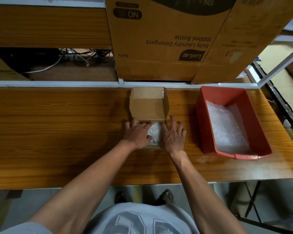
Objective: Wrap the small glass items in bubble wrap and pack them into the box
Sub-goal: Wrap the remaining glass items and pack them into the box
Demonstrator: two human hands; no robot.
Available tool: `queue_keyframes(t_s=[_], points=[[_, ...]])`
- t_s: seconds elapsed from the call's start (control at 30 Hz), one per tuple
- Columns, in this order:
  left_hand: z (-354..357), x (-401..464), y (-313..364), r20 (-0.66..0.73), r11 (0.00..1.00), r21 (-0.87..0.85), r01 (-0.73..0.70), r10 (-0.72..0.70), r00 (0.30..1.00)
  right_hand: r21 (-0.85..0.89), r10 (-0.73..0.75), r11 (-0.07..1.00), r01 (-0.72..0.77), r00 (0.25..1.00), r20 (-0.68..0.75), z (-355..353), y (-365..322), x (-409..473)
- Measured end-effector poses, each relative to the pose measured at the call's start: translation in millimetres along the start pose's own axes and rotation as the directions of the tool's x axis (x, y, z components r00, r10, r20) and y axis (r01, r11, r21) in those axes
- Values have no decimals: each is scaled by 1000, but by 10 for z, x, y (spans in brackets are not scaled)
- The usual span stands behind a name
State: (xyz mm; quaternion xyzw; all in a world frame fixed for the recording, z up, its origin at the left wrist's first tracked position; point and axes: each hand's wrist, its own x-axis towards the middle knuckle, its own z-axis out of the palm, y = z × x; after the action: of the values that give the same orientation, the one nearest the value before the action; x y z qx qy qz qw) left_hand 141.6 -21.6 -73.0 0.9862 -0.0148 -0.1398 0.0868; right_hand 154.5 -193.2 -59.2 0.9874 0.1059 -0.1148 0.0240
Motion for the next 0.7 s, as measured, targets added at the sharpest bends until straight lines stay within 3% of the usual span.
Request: queue_keyframes(t_s=[0.2,0.33,0.43,0.53,0.7], points=[[11,-3,-14,-9,1000,9,-2,2,1000,-7,52,999,-51,986,158,23,89,145],[-25,-21,-34,10,999,28,-26,26,1000,1,67,998,-68,995,71,107,69,151],[-32,-115,-149,-103,997,70,-22,29,994,-30,91,995,-91,996,-24,196,94,85],[14,-250,-316,-180,988,155,-3,31,983,-36,19,999,-19,1000,15,239,134,38],[-17,-320,-329,-70,963,268,-15,35,997,-32,10,999,-8,997,78,165,81,56]])
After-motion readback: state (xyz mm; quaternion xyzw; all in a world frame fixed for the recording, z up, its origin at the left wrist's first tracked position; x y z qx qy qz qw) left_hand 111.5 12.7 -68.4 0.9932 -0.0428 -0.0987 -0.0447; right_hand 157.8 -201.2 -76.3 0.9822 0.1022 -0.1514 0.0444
